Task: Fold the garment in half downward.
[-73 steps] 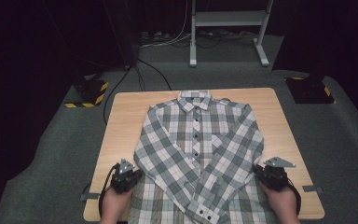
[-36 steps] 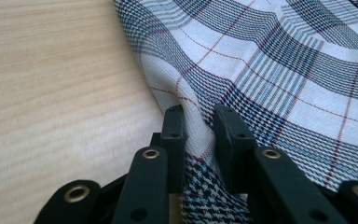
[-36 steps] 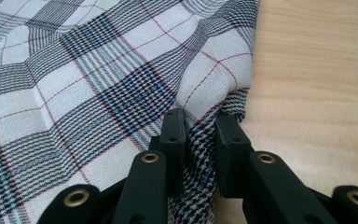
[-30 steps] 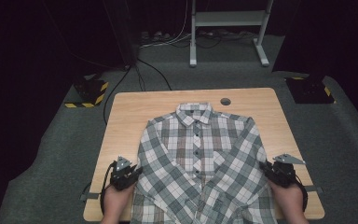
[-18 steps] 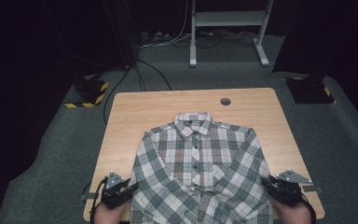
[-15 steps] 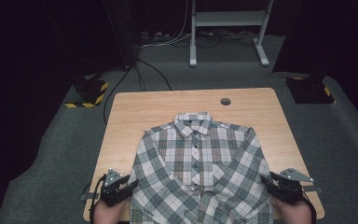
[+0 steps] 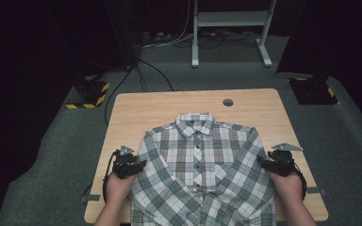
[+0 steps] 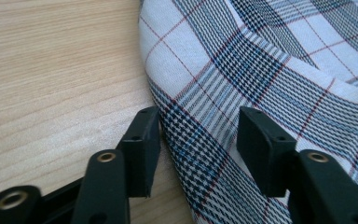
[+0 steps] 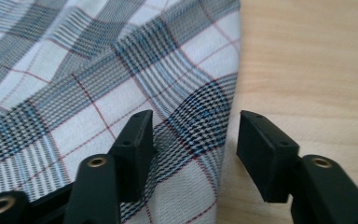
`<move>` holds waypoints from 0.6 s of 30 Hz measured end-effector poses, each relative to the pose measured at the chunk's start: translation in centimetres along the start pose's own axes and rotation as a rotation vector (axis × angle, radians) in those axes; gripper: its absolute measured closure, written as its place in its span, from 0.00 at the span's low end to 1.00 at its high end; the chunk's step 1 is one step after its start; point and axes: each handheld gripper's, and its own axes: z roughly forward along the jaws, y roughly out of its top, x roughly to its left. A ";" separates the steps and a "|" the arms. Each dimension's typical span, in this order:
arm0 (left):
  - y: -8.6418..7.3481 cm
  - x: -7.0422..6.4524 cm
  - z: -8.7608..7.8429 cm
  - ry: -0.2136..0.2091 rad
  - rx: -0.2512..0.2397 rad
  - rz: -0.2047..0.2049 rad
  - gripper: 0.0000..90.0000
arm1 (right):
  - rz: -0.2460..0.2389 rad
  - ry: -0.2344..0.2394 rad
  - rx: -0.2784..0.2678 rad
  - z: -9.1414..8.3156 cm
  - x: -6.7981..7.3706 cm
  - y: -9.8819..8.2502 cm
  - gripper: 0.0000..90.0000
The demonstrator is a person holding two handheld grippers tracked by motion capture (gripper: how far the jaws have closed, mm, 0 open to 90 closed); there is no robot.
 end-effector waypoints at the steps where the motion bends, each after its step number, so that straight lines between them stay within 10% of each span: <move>1: -0.1 0.0 -0.1 -0.006 -0.006 -0.007 0.57 | 0.000 0.000 0.000 0.0 0.0 0.0 0.53; 5: -1.2 -0.3 -0.5 -0.028 -0.044 -0.001 0.85 | -0.005 0.038 -0.012 -0.2 0.6 -0.7 0.87; 18: -5.9 -2.7 -4.0 -0.066 -0.077 0.032 0.89 | -0.057 0.075 -0.028 -3.8 2.0 -4.6 0.90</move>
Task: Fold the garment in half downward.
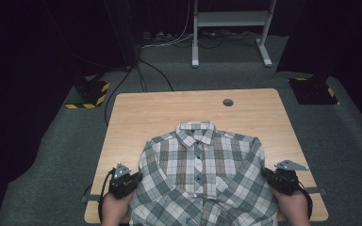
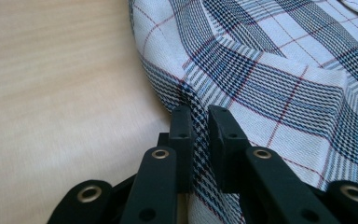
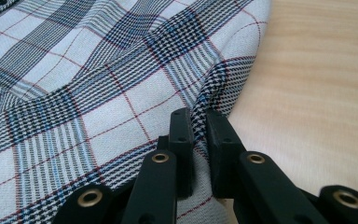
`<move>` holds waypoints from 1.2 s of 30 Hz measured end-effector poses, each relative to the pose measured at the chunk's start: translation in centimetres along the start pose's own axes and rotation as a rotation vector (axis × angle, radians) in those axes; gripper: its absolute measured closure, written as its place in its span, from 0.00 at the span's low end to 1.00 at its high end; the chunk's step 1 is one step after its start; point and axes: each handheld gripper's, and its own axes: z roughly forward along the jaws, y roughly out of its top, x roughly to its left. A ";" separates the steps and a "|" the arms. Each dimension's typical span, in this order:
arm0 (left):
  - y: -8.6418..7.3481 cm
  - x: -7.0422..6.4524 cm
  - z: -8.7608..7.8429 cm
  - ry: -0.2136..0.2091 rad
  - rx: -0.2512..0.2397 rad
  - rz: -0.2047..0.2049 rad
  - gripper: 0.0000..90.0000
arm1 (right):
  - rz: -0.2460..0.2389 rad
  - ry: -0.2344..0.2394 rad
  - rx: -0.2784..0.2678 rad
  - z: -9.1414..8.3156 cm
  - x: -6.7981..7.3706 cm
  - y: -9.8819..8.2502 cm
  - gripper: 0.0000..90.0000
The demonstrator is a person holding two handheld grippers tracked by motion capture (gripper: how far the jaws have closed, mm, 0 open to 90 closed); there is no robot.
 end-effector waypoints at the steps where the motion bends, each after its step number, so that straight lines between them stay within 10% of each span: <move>1: -0.4 -0.2 -0.3 -0.006 -0.001 -0.003 0.89 | -0.003 0.001 0.000 -0.4 0.2 -0.3 0.90; 7: -0.3 -0.3 -0.9 -0.001 0.016 -0.015 0.67 | -0.013 -0.002 -0.010 -1.5 0.9 -1.6 0.90; 16: 6.1 -0.1 2.3 0.097 -0.018 0.038 0.42 | -0.002 0.006 -0.027 -1.5 0.7 -1.8 0.90; 25: 9.2 0.5 7.4 0.176 0.076 0.019 0.40 | -0.003 0.016 -0.036 -1.5 0.6 -1.9 0.90; 36: 8.7 1.9 7.8 0.164 0.054 -0.035 0.64 | -0.002 0.017 -0.037 -1.5 0.6 -1.9 0.90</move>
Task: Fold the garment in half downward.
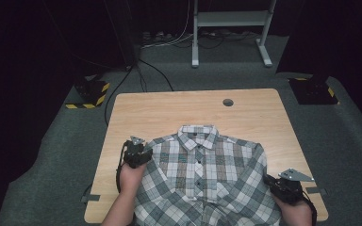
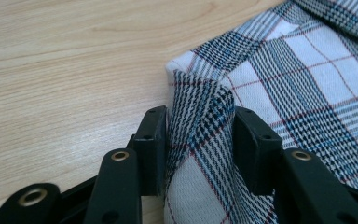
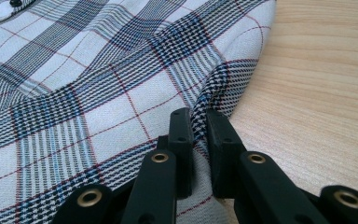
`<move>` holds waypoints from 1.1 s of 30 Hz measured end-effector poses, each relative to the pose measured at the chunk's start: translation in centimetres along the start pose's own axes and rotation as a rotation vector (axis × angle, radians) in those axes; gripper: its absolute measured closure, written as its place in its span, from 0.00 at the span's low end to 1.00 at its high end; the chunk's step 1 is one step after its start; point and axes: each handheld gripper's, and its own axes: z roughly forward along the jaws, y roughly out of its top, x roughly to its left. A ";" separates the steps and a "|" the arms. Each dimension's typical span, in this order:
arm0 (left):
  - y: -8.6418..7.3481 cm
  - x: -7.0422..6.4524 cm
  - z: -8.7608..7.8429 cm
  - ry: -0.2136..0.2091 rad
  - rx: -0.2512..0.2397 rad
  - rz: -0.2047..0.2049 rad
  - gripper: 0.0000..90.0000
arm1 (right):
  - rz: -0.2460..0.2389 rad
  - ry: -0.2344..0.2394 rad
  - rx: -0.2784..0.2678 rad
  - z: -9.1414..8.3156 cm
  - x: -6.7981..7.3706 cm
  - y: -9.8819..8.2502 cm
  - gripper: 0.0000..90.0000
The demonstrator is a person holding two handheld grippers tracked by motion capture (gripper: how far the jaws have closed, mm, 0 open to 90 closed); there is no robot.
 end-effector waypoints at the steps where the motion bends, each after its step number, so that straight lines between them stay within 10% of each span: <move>1: 0.0 0.1 -0.1 -0.006 -0.010 -0.010 0.64 | 0.000 0.000 0.000 0.0 0.0 0.0 0.90; 17: -1.2 2.9 -0.1 -0.061 -0.057 -0.168 0.90 | 0.004 -0.014 -0.002 0.0 0.1 0.0 0.87; 24: -1.1 2.6 -0.1 -0.037 -0.053 -0.128 0.93 | 0.020 -0.017 0.000 -0.1 -0.2 0.2 0.70; 33: -1.2 2.5 -0.1 -0.031 -0.056 -0.109 0.93 | 0.007 -0.036 -0.072 -0.3 -0.9 5.0 0.53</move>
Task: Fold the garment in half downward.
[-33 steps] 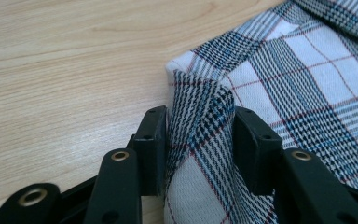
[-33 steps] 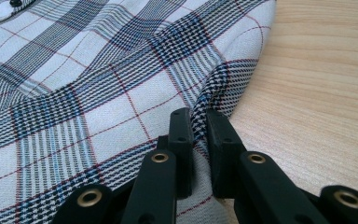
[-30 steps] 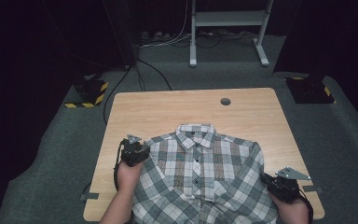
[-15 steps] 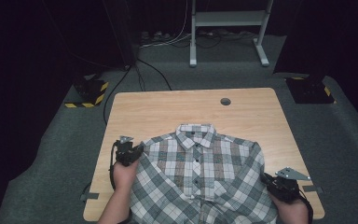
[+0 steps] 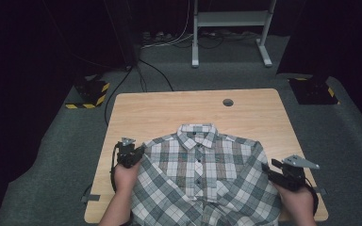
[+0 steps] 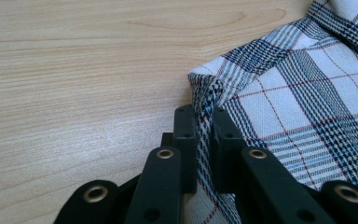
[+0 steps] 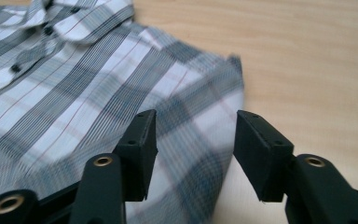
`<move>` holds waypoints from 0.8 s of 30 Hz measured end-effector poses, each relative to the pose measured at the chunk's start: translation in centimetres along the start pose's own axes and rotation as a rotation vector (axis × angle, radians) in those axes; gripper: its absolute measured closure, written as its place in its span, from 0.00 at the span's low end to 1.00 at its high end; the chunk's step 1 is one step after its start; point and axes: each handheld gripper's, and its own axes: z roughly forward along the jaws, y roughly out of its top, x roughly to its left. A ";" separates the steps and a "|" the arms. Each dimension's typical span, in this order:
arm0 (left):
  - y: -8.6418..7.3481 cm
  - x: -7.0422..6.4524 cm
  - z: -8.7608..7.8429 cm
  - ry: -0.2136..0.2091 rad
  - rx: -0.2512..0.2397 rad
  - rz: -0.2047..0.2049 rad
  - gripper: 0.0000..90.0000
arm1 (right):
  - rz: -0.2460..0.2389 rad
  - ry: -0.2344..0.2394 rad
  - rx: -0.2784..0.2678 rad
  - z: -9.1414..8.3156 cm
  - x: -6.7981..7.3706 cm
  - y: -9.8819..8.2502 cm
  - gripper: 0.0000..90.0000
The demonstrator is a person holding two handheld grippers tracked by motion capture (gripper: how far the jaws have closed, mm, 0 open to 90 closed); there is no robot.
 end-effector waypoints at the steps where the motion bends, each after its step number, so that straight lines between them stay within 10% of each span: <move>1: 0.0 0.0 0.0 -0.003 0.000 -0.002 0.93 | -0.005 -0.003 0.008 0.6 -0.1 0.7 0.53; 8: -0.1 0.1 0.0 -0.010 -0.012 -0.009 0.92 | 0.055 -0.028 0.131 7.0 -2.1 3.0 0.51; 24: 0.1 -0.3 0.0 -0.005 0.005 0.020 0.89 | 0.035 -0.015 0.215 9.3 -1.6 3.7 0.90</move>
